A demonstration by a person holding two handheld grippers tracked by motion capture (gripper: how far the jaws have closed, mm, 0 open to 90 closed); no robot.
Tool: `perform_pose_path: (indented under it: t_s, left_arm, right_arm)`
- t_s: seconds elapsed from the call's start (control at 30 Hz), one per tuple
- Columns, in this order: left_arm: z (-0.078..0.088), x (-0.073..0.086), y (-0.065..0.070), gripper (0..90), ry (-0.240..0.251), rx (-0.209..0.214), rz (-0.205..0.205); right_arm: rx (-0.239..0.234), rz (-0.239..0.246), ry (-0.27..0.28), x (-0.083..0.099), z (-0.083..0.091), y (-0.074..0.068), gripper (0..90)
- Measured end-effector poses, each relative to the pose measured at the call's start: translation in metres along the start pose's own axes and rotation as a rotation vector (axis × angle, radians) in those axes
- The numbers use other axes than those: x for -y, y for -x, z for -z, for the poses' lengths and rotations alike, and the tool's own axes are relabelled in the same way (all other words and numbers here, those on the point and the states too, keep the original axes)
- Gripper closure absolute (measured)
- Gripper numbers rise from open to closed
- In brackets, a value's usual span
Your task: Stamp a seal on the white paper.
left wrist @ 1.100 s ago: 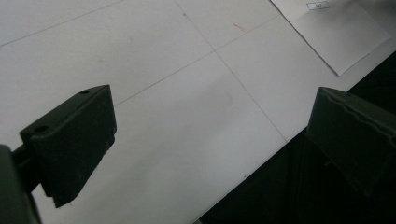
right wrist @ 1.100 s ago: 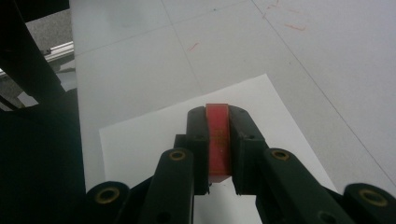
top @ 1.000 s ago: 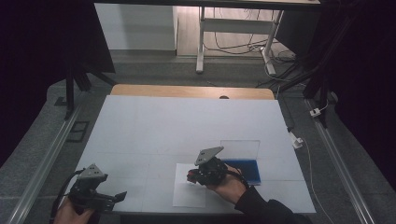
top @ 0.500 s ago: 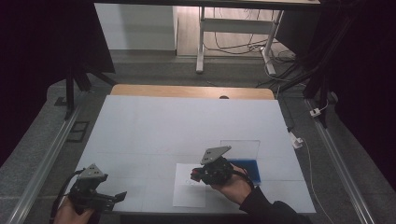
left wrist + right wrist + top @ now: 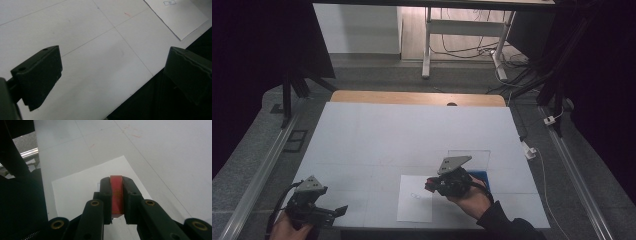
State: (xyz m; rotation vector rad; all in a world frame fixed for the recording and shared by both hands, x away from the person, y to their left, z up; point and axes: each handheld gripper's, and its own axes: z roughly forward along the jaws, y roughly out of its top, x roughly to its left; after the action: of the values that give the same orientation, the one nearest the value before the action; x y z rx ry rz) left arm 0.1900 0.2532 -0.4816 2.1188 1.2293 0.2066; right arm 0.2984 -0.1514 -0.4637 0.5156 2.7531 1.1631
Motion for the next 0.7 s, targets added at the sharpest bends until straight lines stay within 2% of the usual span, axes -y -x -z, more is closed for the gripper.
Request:
perform_pose_path:
  t_s: [0.7]
  left_arm:
    - [0.0, 0.0, 0.001, 1.8, -0.001, -0.001, -0.004]
  right_arm:
    - [0.078, -0.063, 0.007, 0.02, 0.031, 0.018, 79.9]
